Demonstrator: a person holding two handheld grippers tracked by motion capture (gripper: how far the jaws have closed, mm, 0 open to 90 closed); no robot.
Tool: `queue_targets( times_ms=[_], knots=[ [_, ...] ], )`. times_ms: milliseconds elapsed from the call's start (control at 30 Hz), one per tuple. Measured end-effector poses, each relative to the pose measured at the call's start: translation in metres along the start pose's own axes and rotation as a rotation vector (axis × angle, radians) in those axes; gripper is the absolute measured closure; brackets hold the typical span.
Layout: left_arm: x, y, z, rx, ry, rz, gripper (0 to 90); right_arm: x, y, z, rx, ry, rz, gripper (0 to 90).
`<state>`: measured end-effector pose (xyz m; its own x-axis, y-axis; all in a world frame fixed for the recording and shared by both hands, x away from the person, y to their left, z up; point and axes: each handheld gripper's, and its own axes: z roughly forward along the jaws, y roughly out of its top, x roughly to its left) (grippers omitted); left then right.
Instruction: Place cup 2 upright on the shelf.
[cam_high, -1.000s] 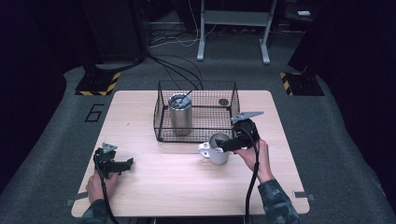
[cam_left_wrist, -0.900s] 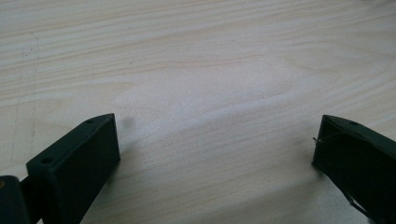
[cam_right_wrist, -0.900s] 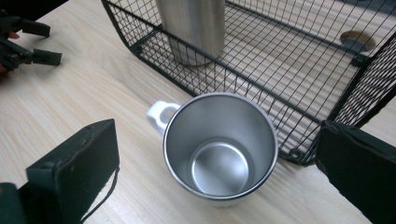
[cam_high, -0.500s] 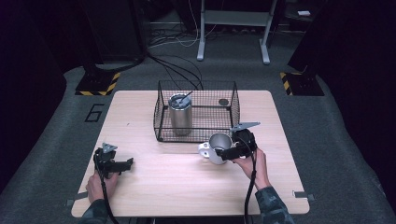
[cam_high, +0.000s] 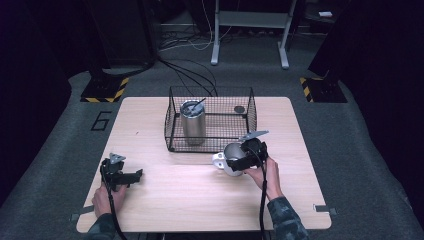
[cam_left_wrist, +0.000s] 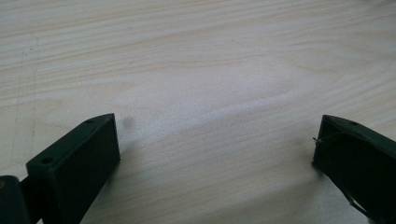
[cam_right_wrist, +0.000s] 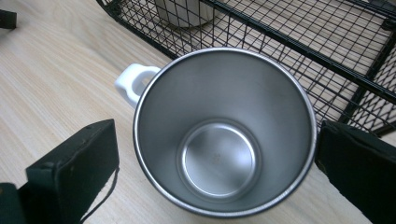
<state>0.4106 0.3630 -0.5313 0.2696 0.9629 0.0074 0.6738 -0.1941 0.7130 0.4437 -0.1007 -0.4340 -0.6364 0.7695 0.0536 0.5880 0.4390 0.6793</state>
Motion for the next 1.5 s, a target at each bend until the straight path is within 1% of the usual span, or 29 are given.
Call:
queue_targets(
  times_ms=[33,133,167,300,467,533,733,867,933,967,1067,1133,1233,1267,1333,1367,1400,1433,1500],
  knots=[
    [0.0,0.0,0.0,-0.001,0.001,0.002,0.3,0.001,0.001,0.001,0.005,-0.003,0.008,0.0],
    [0.0,0.0,0.0,-0.003,0.001,0.002,0.3,0.002,0.002,0.005,0.018,-0.009,0.012,0.0],
    [0.0,0.0,0.0,-0.003,0.002,0.003,0.3,0.001,0.003,0.006,0.019,-0.007,0.006,0.0],
    [0.0,0.0,0.0,-0.004,0.001,0.002,0.3,0.001,0.004,0.01,0.037,-0.009,0.011,0.2],
    [0.0,0.0,0.0,-0.003,0.002,0.004,0.3,0.0,0.005,0.014,0.035,-0.016,0.009,4.1],
    [0.0,0.0,0.0,-0.004,0.002,0.003,0.3,0.001,0.004,0.015,0.039,-0.018,0.014,4.6],
    [0.0,0.0,0.0,-0.004,0.002,0.003,0.3,0.002,0.003,0.017,0.037,-0.035,0.005,4.9],
    [0.0,0.0,0.0,-0.003,0.002,0.004,0.3,0.003,0.003,0.017,0.046,-0.039,0.002,5.3],
    [0.0,0.0,0.0,-0.004,0.002,0.003,0.3,0.003,0.002,0.017,0.04,-0.04,0.0,5.6],
    [0.0,0.0,0.0,-0.003,0.002,0.003,0.3,0.003,0.002,0.018,0.03,-0.05,0.0,5.7],
    [0.0,0.0,0.0,-0.004,0.002,0.003,0.3,0.004,0.0,0.017,0.018,-0.045,0.01,5.8],
    [0.0,0.0,0.0,-0.003,0.002,0.004,0.3,0.004,0.0,0.017,0.016,-0.047,0.009,5.9],
    [0.0,0.0,0.0,-0.004,0.002,0.002,0.3,0.004,0.0,0.016,0.027,-0.043,0.002,5.9],
    [0.0,0.0,0.0,-0.004,0.002,0.003,0.3,0.004,-0.001,0.016,0.021,-0.037,0.002,6.0],
    [0.0,0.0,0.0,-0.004,0.002,0.003,0.3,0.003,-0.001,0.014,0.012,-0.034,0.008,6.0],
    [0.0,0.0,0.0,-0.002,0.002,0.003,0.3,0.004,-0.001,0.013,0.011,-0.04,0.019,6.0],
    [0.0,0.0,0.0,-0.004,0.002,0.003,0.3,0.004,-0.001,0.012,0.015,-0.04,0.008,6.0],
    [0.0,0.0,0.0,-0.004,0.002,0.002,0.3,0.005,-0.001,0.01,0.013,-0.044,0.02,6.0],
    [0.0,0.0,0.0,-0.001,0.001,0.003,0.3,0.005,0.0,0.007,0.009,-0.04,0.013,6.0]
  ],
)
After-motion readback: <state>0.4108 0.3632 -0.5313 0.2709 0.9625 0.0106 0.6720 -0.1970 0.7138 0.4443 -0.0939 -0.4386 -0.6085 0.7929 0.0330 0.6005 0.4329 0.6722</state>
